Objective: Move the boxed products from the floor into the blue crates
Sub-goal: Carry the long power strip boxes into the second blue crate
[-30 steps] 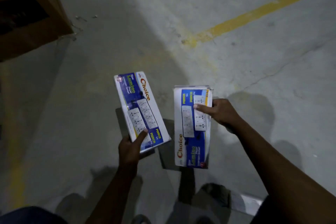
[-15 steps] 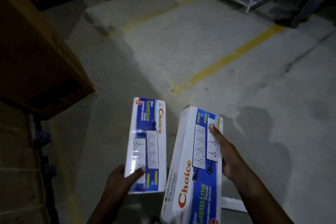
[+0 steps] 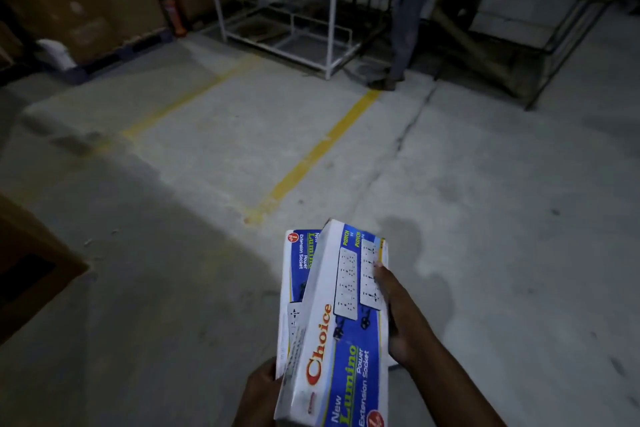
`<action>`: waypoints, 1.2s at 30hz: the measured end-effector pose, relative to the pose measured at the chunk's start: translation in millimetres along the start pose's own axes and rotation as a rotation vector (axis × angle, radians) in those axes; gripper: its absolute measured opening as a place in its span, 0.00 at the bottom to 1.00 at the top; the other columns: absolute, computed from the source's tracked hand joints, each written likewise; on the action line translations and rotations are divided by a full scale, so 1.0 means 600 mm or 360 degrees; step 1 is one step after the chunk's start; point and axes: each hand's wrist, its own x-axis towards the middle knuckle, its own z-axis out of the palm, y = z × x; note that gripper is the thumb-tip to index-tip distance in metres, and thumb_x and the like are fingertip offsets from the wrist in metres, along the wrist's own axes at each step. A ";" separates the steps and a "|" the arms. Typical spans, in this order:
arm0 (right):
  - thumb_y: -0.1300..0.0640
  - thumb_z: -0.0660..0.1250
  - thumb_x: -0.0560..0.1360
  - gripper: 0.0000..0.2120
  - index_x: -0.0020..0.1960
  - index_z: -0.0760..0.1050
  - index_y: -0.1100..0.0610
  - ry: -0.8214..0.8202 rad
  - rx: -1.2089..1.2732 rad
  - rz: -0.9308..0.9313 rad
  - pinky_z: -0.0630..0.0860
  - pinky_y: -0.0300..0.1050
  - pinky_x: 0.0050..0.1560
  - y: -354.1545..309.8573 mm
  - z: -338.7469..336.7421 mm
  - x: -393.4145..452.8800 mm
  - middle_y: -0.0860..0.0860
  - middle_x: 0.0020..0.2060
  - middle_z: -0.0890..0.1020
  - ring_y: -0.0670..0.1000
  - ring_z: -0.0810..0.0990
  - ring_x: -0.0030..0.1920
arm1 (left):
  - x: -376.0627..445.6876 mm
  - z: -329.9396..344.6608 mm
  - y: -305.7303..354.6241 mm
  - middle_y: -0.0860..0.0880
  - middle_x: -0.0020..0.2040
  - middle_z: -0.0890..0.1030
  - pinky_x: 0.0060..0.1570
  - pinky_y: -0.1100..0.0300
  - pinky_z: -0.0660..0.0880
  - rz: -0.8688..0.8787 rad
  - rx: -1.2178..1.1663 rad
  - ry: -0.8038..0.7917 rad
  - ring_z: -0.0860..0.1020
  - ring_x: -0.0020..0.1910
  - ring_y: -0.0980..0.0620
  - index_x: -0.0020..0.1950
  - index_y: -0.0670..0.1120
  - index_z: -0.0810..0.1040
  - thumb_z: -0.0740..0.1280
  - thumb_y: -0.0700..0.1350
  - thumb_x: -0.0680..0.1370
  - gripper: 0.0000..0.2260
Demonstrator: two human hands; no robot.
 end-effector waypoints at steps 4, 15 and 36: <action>0.42 0.65 0.80 0.23 0.69 0.78 0.55 0.0091 0.0032 -0.0170 0.71 0.69 0.71 0.016 -0.050 -0.120 0.62 0.63 0.83 0.66 0.81 0.64 | -0.044 0.046 0.019 0.49 0.45 0.88 0.54 0.53 0.82 0.0075 0.0024 0.0038 0.86 0.48 0.50 0.48 0.50 0.87 0.76 0.60 0.58 0.23; 0.48 0.77 0.69 0.25 0.58 0.83 0.66 0.0489 0.0037 -0.0280 0.83 0.53 0.55 0.074 -0.234 -0.392 0.65 0.53 0.86 0.64 0.85 0.57 | -0.156 0.267 0.055 0.33 0.39 0.85 0.41 0.49 0.77 0.0250 0.0021 -0.0175 0.81 0.38 0.45 0.42 0.35 0.85 0.76 0.37 0.75 0.05; 0.31 0.81 0.49 0.32 0.41 0.89 0.56 0.1053 0.0167 -0.0376 0.83 0.56 0.58 -0.001 -0.822 -0.714 0.61 0.41 0.88 0.58 0.89 0.45 | -0.346 1.032 -0.035 0.44 0.37 0.83 0.35 0.59 0.76 0.0390 0.0487 -0.0431 0.78 0.35 0.49 0.49 0.35 0.84 0.74 0.35 0.76 0.04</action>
